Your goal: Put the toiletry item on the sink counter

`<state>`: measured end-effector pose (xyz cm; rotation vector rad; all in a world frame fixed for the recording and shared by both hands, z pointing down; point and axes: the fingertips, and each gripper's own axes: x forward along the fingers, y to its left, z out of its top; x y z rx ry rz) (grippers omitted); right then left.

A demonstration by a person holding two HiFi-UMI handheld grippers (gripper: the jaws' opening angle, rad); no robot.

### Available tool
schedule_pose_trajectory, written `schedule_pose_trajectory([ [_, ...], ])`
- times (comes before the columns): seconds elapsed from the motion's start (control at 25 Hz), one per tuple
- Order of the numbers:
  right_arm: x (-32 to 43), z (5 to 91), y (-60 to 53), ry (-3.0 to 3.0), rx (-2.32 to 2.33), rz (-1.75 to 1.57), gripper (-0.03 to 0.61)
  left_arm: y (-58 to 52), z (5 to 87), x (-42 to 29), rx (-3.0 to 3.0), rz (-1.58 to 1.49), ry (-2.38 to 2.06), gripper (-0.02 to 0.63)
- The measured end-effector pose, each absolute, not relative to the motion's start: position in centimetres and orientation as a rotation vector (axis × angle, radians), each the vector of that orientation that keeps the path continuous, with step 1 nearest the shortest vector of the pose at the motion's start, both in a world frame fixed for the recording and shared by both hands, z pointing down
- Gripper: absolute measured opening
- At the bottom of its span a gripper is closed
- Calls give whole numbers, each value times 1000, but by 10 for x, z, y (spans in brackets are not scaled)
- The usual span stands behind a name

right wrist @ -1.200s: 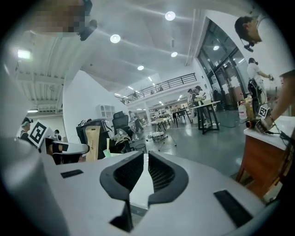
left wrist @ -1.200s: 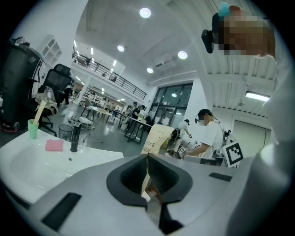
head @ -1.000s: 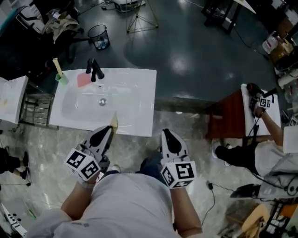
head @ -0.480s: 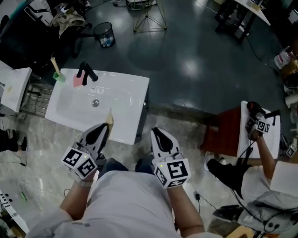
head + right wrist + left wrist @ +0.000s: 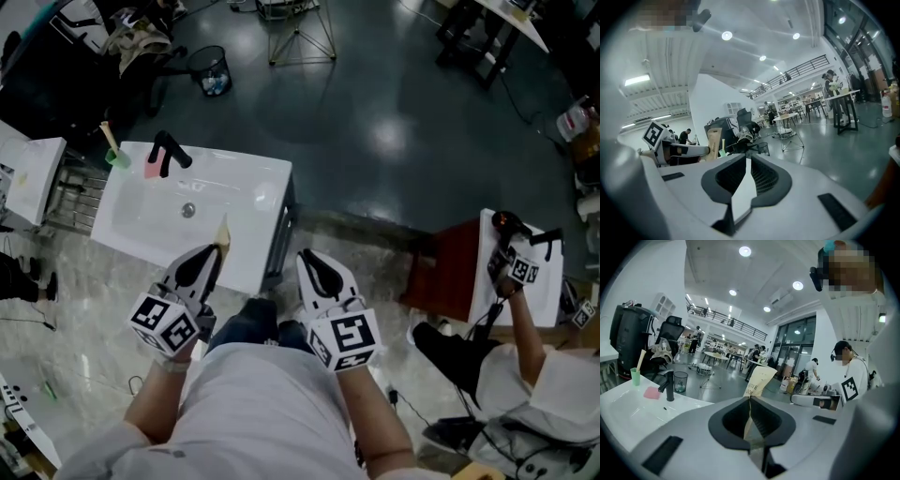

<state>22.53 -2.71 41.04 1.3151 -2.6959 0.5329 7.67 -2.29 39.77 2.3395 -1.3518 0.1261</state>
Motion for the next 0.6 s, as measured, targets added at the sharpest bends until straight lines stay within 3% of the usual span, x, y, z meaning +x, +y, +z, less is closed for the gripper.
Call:
schedule_pose_trajectory([
  [0.6,206,409,-91,-2577,1388,546,38,-146,435,33,2343,231,-1319,23],
])
